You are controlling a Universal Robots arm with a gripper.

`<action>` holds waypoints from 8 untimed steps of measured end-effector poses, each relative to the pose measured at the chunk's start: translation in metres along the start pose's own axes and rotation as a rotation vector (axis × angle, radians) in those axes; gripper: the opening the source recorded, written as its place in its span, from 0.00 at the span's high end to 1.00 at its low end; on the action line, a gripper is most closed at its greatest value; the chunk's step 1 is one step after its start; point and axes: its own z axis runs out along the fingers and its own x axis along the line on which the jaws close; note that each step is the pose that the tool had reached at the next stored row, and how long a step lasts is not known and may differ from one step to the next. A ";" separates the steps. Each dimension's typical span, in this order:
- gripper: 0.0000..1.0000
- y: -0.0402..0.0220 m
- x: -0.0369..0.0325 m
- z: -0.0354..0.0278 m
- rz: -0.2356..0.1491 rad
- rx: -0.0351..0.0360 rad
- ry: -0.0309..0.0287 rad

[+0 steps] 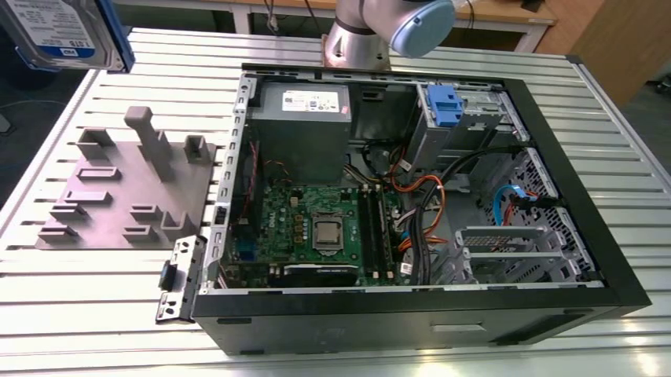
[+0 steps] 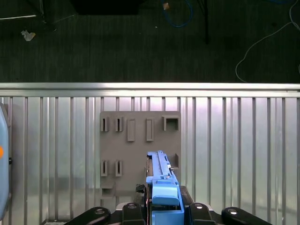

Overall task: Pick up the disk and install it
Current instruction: 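Pick up the disk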

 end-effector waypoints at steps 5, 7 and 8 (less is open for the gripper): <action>0.63 -0.0054 0.0010 -0.0001 0.000 -0.0001 0.0000; 0.63 -0.0076 0.0010 0.0000 0.000 0.0000 0.0000; 0.63 -0.0085 0.0010 0.0000 0.000 0.0000 0.0000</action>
